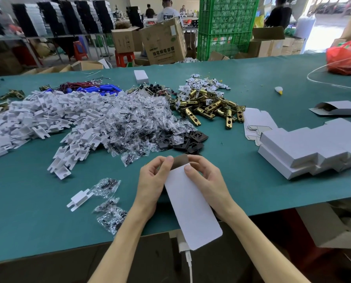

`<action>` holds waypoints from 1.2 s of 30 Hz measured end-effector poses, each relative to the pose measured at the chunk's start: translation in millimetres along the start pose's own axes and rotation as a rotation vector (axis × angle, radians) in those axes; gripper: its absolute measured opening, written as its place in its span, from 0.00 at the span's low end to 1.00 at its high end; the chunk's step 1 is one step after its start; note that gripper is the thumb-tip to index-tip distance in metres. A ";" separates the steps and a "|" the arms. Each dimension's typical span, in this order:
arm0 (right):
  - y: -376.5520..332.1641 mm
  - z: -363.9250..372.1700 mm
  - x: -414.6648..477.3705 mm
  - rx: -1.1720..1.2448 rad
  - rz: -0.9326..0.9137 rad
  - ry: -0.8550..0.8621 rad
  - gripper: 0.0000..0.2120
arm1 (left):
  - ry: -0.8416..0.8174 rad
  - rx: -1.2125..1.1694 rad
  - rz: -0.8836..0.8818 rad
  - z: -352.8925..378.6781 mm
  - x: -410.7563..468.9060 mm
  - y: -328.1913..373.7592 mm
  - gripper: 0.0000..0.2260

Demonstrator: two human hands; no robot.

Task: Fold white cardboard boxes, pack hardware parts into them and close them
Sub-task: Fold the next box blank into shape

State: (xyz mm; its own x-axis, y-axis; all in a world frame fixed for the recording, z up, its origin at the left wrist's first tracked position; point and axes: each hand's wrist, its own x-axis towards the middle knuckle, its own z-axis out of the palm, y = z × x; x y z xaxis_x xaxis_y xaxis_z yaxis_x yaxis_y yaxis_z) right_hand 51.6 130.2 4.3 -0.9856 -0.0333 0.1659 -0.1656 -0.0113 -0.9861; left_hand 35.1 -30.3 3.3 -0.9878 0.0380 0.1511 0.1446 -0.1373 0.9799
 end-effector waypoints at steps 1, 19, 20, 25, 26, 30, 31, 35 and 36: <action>-0.5 0.1 -0.1 -0.016 -0.015 -0.005 0.12 | 0.004 0.009 -0.001 0.3 0.6 0.0 0.11; -1.2 0.3 -1.9 0.017 -0.036 -0.039 0.13 | -0.087 -0.020 -0.054 -3.4 0.0 1.2 0.10; -1.9 0.5 -2.0 0.034 -0.029 -0.040 0.14 | -0.089 -0.018 -0.051 -3.5 0.1 1.3 0.11; -3.2 0.6 -1.9 0.006 -0.018 -0.056 0.16 | -0.084 -0.038 -0.082 -4.4 0.3 1.9 0.12; -3.9 0.3 -2.1 0.003 -0.008 -0.061 0.17 | -0.081 -0.046 -0.093 -4.3 0.4 2.0 0.12; -7.4 -1.8 -4.0 0.051 0.046 -0.136 0.18 | -0.060 -0.073 -0.121 -4.1 1.1 1.3 0.07; -8.0 -1.8 -4.3 0.065 0.056 -0.156 0.18 | -0.058 -0.072 -0.119 -4.3 1.3 0.9 0.06; -7.9 -0.5 -3.7 0.071 0.073 -0.172 0.20 | -0.056 -0.063 -0.112 -5.0 1.9 0.6 0.06; -7.2 -0.1 -3.5 0.072 0.083 -0.177 0.22 | -0.046 -0.066 -0.115 -5.0 2.4 0.5 0.06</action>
State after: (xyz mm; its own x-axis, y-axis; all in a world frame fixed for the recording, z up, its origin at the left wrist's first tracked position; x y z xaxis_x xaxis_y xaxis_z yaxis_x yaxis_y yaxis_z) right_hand 56.2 130.4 10.9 -0.9732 -0.2123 0.0886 -0.0748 -0.0723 -0.9946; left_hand 32.6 -35.2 3.5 -0.9937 0.1023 0.0460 0.0254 -0.1940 0.9807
